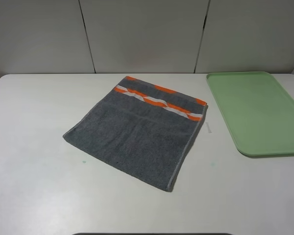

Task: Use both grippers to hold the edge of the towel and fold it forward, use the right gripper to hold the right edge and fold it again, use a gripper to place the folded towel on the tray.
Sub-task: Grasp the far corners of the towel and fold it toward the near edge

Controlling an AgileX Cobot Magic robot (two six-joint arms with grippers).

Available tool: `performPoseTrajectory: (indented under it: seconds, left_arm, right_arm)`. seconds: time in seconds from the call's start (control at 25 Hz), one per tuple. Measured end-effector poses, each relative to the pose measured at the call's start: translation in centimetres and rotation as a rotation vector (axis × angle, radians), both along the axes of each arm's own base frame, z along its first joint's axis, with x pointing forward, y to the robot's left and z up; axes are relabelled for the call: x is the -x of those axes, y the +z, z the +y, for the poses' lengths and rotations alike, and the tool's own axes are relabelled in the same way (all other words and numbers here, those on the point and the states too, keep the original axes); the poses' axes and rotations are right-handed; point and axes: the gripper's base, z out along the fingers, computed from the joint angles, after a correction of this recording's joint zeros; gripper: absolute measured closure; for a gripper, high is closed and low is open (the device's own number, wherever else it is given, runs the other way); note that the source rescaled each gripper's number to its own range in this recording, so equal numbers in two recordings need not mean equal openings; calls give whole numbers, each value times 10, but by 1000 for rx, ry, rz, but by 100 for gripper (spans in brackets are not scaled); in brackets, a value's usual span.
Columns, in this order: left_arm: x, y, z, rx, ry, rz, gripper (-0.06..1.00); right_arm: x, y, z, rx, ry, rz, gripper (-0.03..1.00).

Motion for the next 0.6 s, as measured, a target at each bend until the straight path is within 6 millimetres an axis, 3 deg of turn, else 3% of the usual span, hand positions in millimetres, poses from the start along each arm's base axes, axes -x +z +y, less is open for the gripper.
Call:
performPoseTrajectory:
  seconds: [0.6]
  left_arm:
    - [0, 0, 0, 0, 0, 0, 3]
  right_arm:
    - [0, 0, 0, 0, 0, 0, -3]
